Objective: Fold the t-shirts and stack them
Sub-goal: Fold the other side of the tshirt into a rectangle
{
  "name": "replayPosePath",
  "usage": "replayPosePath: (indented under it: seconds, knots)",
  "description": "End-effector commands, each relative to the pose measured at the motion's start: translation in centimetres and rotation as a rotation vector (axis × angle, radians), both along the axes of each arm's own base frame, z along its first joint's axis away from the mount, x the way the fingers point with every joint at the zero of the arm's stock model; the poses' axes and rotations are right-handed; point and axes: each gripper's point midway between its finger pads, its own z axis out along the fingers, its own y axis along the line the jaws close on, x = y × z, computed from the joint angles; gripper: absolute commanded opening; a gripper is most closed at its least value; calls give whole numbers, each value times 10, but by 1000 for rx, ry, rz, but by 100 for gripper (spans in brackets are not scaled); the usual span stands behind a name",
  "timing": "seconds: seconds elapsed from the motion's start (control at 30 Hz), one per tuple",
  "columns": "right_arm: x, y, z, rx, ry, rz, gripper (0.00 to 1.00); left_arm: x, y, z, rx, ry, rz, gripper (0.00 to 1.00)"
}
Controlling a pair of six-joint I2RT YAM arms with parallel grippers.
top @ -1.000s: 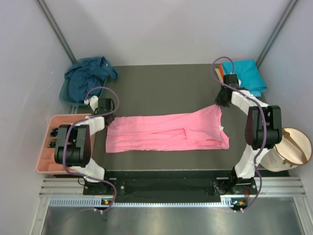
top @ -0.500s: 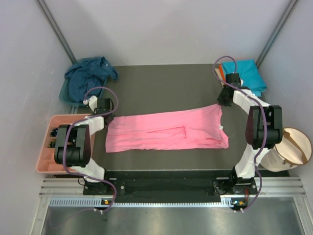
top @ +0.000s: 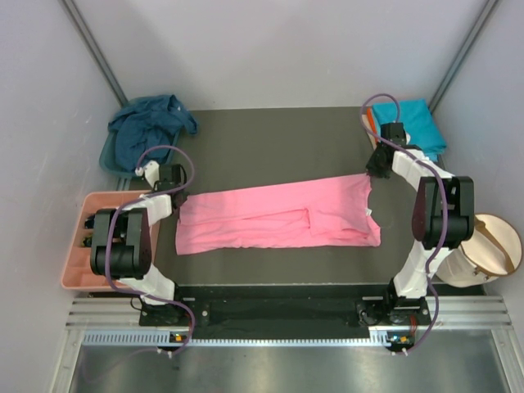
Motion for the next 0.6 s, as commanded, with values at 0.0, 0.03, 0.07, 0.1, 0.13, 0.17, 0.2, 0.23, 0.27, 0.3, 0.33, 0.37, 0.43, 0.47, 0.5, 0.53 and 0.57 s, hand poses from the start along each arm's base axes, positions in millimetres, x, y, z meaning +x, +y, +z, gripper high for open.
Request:
replayPosePath:
  seconds: [0.0, 0.03, 0.07, 0.1, 0.13, 0.17, 0.2, 0.23, 0.27, 0.3, 0.33, 0.37, 0.43, 0.47, 0.5, 0.53, 0.57]
  knots:
    - [18, -19, 19, -31, -70, -54, 0, 13, 14, 20, 25, -67, 45, 5]
    - [19, -19, 20, -31, -73, -52, 0, 14, 13, 19, 22, -65, 41, 11]
    - [19, -19, 21, -28, -78, -51, 0, 14, 13, 19, 20, -64, 43, 15]
    - [19, -18, 21, -26, -78, -45, 1, 14, 12, 19, 15, -66, 40, 19]
    - [20, -18, 22, -24, -87, -46, 6, 15, 12, 19, 12, -65, 41, 25]
    - [20, -18, 24, -24, -91, -47, 17, 14, 12, 18, 12, -63, 43, 39]
    - [19, -19, 27, -30, -101, -52, 23, 14, 12, 19, 10, -66, 47, 49]
    - [19, -20, 30, -31, -112, -58, 28, 14, 13, 21, 12, -70, 51, 58]
    - [20, -21, 33, -37, -125, -59, 35, 13, 13, 21, 17, -68, 54, 73]
    - [17, -22, 33, -40, -130, -65, 38, 12, 15, 22, 19, -70, 59, 77]
    - [18, -22, 42, -41, -158, -65, 42, 13, 15, 27, 24, -81, 64, 78]
    - [19, -22, 46, -41, -178, -67, 46, 12, 16, 29, 25, -84, 67, 79]
    - [17, -20, 56, -32, -211, -59, 50, 12, 16, 33, 24, -98, 69, 79]
    - [15, -18, 56, -26, -224, -54, 50, 12, 15, 33, 22, -99, 67, 80]
    - [14, -17, 60, -19, -239, -52, 50, 13, 15, 34, 19, -103, 64, 80]
    - [14, -16, 64, -17, -253, -46, 51, 14, 15, 37, 16, -110, 63, 80]
    - [10, -13, 72, -5, -274, -34, 51, 14, 12, 37, 8, -110, 49, 80]
